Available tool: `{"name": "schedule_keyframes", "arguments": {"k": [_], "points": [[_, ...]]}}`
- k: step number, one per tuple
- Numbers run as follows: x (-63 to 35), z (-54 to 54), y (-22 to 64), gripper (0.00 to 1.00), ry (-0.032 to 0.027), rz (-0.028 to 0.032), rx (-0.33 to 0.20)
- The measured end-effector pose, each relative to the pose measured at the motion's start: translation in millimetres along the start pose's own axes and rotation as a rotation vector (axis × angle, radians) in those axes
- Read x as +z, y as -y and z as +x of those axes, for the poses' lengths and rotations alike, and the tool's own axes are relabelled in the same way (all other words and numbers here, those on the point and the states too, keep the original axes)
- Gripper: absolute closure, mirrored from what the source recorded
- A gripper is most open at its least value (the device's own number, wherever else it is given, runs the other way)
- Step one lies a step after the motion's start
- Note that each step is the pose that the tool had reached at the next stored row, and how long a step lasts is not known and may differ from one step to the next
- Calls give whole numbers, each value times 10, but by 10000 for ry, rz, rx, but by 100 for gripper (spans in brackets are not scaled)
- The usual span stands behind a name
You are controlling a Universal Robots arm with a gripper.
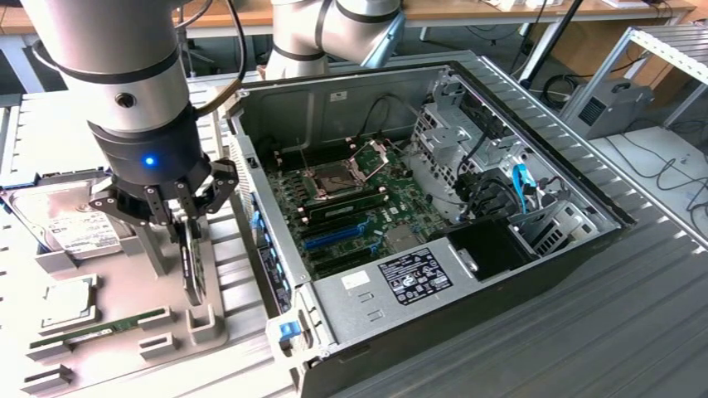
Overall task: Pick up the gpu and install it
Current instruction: 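Pick up the gpu and move the gpu toward the slot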
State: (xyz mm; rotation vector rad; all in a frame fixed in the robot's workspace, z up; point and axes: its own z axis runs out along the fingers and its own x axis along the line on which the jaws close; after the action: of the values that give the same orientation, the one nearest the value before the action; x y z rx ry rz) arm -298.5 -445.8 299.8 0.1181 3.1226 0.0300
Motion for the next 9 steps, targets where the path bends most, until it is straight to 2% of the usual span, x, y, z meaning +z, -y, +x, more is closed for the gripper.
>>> {"name": "schedule_keyframes", "arguments": {"k": [9], "points": [[-24, -1, -3, 74, -1, 3, -1]]}}
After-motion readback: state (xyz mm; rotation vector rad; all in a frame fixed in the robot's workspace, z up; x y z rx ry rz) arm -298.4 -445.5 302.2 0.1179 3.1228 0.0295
